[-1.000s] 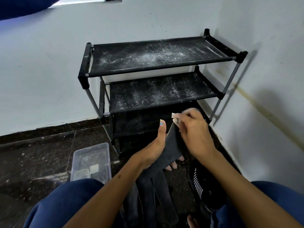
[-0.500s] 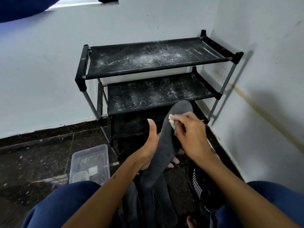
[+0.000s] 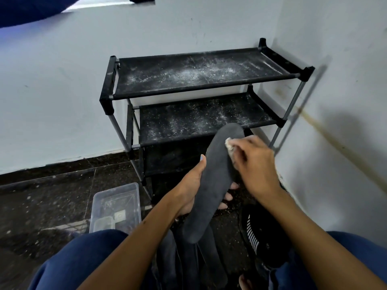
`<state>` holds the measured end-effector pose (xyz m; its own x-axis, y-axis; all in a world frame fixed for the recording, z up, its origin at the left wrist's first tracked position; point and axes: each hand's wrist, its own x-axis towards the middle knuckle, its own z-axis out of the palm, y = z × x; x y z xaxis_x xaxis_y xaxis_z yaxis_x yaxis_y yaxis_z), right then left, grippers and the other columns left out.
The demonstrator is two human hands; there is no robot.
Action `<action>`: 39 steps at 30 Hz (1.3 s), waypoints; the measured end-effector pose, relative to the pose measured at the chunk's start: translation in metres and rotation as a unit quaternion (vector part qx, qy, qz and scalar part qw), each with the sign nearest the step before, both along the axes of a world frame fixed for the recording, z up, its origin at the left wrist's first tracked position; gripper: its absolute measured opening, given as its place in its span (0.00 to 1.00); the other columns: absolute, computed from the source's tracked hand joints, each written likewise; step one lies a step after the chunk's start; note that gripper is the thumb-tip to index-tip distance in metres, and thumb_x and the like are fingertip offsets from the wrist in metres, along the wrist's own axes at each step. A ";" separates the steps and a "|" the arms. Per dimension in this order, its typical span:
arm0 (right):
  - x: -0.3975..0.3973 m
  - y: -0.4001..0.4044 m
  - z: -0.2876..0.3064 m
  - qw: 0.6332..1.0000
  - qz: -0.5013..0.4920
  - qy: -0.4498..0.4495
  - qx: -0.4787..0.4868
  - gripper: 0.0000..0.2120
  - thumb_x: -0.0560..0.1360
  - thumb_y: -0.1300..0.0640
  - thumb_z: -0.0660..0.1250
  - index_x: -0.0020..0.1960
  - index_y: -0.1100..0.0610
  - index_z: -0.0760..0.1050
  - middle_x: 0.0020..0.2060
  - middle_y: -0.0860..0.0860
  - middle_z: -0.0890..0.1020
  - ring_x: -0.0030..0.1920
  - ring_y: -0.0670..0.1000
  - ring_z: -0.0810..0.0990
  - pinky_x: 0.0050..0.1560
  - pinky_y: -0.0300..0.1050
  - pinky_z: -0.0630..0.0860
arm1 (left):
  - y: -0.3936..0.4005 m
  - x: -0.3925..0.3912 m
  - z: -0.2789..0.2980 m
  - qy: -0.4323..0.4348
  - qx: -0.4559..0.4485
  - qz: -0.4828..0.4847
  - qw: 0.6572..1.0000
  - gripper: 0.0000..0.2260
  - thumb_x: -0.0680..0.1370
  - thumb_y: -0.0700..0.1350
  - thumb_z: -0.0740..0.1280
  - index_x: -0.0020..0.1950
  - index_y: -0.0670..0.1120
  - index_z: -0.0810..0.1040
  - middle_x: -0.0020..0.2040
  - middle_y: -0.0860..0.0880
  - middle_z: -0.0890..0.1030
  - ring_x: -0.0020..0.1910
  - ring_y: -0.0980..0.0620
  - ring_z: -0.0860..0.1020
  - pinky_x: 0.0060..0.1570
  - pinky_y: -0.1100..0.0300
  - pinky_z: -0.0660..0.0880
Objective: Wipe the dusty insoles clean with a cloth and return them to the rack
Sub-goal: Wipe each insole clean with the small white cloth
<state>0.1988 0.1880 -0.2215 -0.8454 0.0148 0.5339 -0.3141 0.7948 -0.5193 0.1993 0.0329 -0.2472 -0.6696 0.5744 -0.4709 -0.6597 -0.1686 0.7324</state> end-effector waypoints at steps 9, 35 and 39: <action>0.015 -0.024 -0.016 0.997 0.066 -0.033 -0.019 0.09 0.75 0.62 0.67 0.54 0.58 0.81 0.44 0.51 0.79 0.40 0.47 0.79 0.45 0.36 0.75 | 0.001 -0.001 -0.001 -0.015 -0.012 0.069 0.997 0.32 0.76 0.68 0.47 0.54 0.44 0.79 0.41 0.43 0.83 0.37 0.47 0.81 0.37 0.51 0.80; 0.039 -0.048 -0.026 0.973 0.178 -0.145 -0.025 0.06 0.67 0.62 0.70 0.44 0.57 0.82 0.39 0.50 0.82 0.37 0.46 0.80 0.42 0.39 0.77 | -0.008 -0.017 0.000 0.001 0.017 0.272 0.962 0.35 0.77 0.67 0.45 0.56 0.40 0.77 0.51 0.42 0.84 0.45 0.43 0.83 0.48 0.49 0.78; 0.037 -0.040 -0.021 0.953 0.215 -0.209 -0.036 0.05 0.66 0.63 0.71 0.41 0.55 0.82 0.36 0.48 0.82 0.35 0.44 0.80 0.41 0.37 0.78 | -0.010 -0.022 0.004 0.007 0.036 0.285 0.958 0.38 0.78 0.67 0.44 0.40 0.42 0.86 0.46 0.42 0.85 0.50 0.42 0.81 0.55 0.47 0.75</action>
